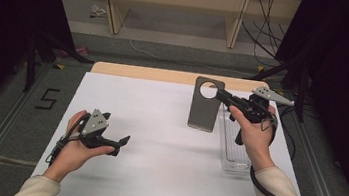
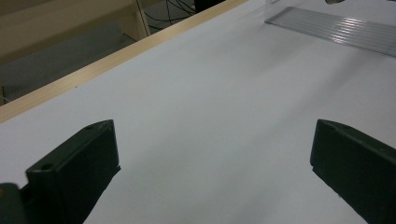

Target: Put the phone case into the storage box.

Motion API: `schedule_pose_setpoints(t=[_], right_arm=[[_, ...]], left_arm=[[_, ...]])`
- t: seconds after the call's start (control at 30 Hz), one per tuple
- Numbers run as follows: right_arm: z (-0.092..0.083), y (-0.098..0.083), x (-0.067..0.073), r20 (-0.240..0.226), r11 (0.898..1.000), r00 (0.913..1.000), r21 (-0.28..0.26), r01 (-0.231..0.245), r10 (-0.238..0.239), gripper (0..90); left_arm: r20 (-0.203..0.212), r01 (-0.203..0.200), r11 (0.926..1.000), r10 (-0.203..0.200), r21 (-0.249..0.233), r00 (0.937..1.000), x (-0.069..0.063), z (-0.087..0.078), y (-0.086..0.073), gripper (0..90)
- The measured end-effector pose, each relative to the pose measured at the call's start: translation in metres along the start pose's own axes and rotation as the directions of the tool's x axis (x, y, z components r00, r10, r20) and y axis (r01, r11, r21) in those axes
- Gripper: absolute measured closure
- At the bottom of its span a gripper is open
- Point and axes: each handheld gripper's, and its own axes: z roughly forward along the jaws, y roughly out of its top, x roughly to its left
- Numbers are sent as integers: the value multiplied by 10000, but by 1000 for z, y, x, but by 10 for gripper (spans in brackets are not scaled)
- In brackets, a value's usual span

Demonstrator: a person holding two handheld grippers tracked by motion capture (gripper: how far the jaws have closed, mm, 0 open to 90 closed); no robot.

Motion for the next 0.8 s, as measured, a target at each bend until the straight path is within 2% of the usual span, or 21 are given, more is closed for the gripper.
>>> schedule_pose_setpoints(t=[0.4,0.8], right_arm=[[-9,5,-9,378,9998,9993,-174,57,-50,824],[-14,8,-15,561,9997,9984,-252,50,-35,824]], left_arm=[[-10,45,10000,-45,-14,10000,1,-1,0,11],[-43,65,10000,-65,-31,10000,2,-1,-1,10]])
